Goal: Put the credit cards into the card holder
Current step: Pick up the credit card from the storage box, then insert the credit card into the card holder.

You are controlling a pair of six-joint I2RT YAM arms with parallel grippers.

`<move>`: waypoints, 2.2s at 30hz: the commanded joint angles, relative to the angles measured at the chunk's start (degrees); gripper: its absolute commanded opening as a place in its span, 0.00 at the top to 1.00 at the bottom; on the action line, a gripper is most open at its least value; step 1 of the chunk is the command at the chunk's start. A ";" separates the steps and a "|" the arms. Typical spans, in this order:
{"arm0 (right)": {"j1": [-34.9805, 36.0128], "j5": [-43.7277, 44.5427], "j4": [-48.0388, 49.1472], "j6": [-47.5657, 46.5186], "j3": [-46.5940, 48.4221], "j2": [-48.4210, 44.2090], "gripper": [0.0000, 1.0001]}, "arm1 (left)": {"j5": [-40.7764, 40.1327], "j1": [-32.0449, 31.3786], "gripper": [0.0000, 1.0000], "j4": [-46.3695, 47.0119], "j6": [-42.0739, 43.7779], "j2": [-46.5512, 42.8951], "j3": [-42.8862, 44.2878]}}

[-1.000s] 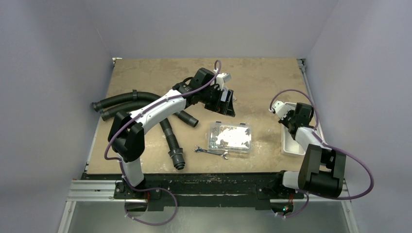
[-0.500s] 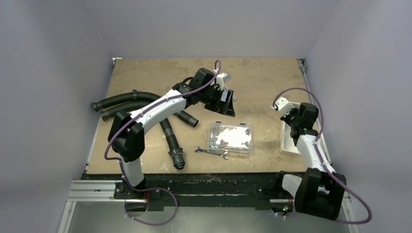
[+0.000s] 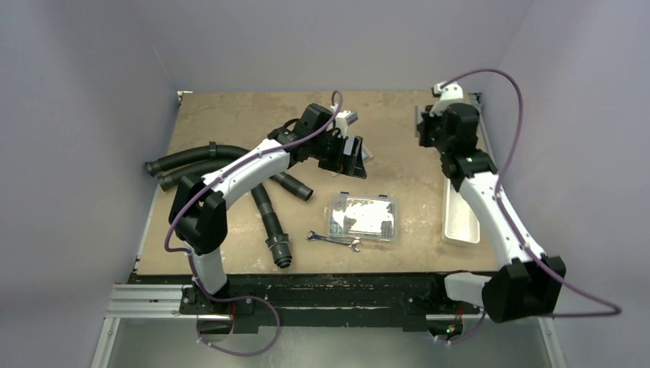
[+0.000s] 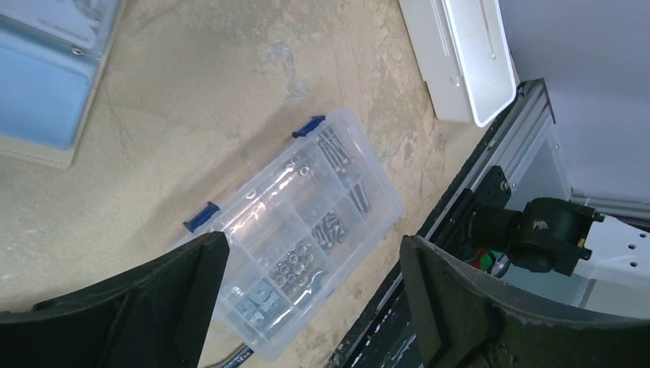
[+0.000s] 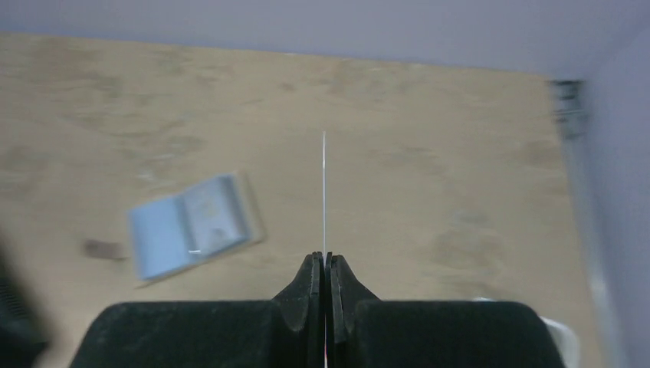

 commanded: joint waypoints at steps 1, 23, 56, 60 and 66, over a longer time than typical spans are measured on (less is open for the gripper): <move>5.55 -13.97 -11.48 23.34 6.07 8.88 1.00 | 1.57 3.59 0.11 3.97 -1.60 -2.94 -0.22; 6.42 -68.41 35.49 48.78 -2.96 27.76 1.00 | 11.82 17.80 0.26 72.52 -44.63 -10.59 -37.66; 4.51 -46.24 -0.71 22.12 32.90 53.17 0.64 | 12.94 16.91 1.00 37.88 -31.67 18.27 -13.53; 4.50 -46.56 -0.06 23.15 35.72 57.71 0.75 | 13.66 17.07 1.00 39.13 -32.49 21.33 -12.17; 4.50 -44.51 -0.07 22.87 36.78 60.94 0.92 | 14.00 17.80 1.00 40.38 -33.52 23.06 -11.29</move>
